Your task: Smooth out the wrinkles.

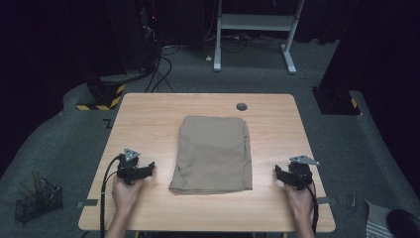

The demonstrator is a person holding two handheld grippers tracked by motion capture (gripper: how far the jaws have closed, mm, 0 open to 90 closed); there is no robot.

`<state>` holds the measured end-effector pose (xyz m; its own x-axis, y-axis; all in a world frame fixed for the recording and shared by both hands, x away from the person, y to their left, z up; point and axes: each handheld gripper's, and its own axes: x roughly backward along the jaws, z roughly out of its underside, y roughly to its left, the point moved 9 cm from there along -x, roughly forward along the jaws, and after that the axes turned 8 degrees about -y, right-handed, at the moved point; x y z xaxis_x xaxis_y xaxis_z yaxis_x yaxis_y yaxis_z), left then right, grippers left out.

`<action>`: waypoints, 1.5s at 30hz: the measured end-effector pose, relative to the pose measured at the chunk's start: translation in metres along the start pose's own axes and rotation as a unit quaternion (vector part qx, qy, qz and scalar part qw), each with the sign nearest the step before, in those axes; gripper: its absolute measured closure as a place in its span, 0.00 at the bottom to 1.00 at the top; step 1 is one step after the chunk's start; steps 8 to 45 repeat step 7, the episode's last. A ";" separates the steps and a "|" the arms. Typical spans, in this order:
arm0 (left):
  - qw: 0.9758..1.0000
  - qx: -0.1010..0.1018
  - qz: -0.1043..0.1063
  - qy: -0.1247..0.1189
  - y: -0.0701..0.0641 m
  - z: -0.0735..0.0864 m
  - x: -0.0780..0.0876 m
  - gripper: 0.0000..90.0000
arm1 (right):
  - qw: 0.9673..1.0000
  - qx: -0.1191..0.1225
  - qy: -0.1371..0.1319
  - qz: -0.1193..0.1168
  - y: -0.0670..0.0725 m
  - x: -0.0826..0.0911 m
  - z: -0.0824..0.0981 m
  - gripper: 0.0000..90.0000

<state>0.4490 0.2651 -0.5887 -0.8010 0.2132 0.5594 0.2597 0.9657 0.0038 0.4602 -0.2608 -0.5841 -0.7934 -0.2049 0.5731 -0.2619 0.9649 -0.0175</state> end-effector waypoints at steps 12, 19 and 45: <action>1.000 0.000 0.001 0.000 0.000 0.000 0.000 0.26 | 1.000 0.000 0.000 0.000 0.000 0.000 0.000 0.36; 1.000 0.000 0.001 0.000 0.000 0.000 0.000 0.26 | 1.000 0.000 0.000 0.000 0.000 0.000 0.000 0.36; 1.000 0.000 0.001 0.000 0.000 0.000 0.000 0.26 | 1.000 0.000 0.000 0.000 0.000 0.000 0.000 0.36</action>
